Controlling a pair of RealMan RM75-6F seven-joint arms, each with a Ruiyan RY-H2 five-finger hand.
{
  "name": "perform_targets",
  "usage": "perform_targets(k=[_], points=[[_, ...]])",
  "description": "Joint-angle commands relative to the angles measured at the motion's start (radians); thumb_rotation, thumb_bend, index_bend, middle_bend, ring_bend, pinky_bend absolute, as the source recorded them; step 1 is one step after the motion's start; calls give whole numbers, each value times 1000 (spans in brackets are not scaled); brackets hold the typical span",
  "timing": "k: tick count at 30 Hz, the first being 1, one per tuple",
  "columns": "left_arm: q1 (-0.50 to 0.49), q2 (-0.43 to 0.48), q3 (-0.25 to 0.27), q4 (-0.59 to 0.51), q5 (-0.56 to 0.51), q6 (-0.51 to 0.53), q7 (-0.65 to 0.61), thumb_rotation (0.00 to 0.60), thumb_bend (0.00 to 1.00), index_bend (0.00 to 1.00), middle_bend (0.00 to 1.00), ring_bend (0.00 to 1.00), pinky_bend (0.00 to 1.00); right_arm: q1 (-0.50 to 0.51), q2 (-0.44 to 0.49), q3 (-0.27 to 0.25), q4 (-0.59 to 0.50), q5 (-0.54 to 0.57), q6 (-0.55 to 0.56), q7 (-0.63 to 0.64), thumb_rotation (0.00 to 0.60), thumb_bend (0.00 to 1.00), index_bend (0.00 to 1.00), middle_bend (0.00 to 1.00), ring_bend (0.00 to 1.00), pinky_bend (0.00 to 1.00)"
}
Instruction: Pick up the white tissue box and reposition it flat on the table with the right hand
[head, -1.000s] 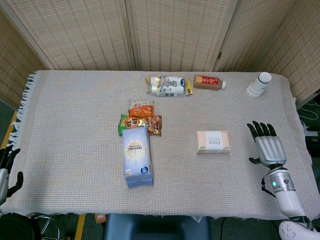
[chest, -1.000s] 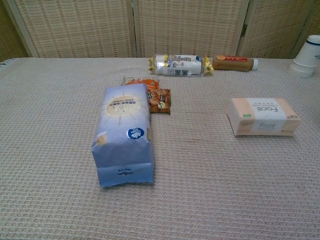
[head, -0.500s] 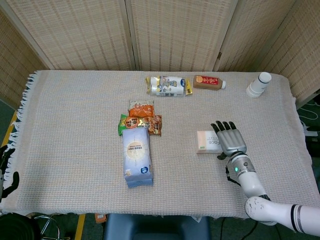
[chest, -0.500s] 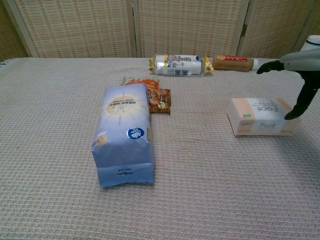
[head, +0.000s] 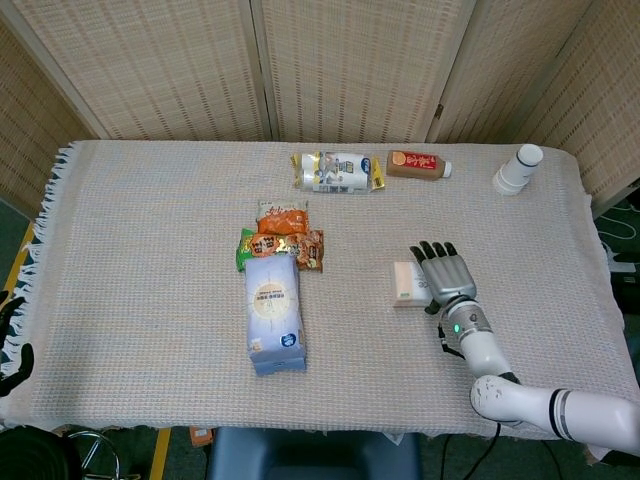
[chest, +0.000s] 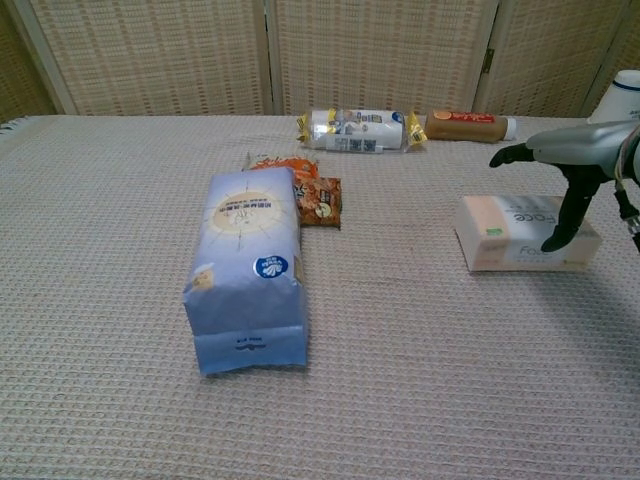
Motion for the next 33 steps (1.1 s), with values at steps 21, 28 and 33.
perform_targets(k=[21, 28, 33], points=[[2, 6, -7, 8, -17, -10, -27, 600, 529, 132, 0, 0, 108, 65, -80, -56, 112, -13, -48, 93, 600, 0, 104, 143, 100, 0], [2, 7, -8, 7, -19, -11, -29, 600, 527, 133, 0, 0, 108, 75, -99, -66, 138, -14, -59, 111, 600, 0, 158, 186, 115, 0], [3, 10, -8, 7, -20, -13, -36, 600, 527, 133, 0, 0, 108, 78, -104, -68, 142, -24, -50, 122, 600, 7, 230, 221, 126, 0]])
